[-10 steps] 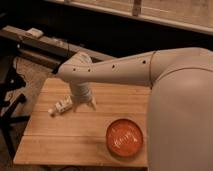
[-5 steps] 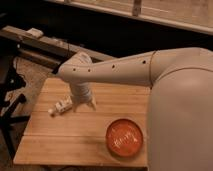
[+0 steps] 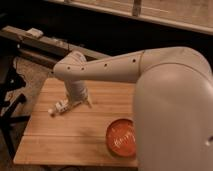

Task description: Place the bottle in the ceramic bowl

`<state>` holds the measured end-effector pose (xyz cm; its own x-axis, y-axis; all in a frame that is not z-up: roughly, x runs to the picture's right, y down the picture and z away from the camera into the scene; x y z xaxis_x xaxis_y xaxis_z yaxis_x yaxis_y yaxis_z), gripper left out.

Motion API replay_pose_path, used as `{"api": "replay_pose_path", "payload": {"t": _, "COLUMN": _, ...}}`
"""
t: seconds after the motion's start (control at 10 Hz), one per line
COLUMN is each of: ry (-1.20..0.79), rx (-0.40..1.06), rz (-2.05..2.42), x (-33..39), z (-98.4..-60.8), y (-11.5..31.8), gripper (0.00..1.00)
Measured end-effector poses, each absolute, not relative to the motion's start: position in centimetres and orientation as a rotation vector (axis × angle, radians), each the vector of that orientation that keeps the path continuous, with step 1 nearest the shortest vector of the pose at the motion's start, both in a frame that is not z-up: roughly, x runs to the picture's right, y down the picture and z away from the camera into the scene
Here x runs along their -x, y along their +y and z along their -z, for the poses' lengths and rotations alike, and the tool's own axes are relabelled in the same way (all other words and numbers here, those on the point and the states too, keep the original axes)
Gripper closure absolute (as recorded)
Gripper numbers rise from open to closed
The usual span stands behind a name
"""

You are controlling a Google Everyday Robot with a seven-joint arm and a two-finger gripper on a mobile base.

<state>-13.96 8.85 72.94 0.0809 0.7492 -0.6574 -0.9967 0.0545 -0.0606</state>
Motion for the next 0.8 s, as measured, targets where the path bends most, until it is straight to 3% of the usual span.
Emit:
{"api": "replay_pose_path", "payload": {"t": 0.6, "ry": 0.575, "rx": 0.594, "rz": -1.428, "x": 20.6, "z": -82.9, "y": 7.7, "gripper": 0.35}}
{"api": "replay_pose_path", "payload": {"t": 0.8, "ry": 0.583, "rx": 0.586, "rz": -1.434, "x": 21.1, "z": -84.0, "y": 7.5, "gripper": 0.35}}
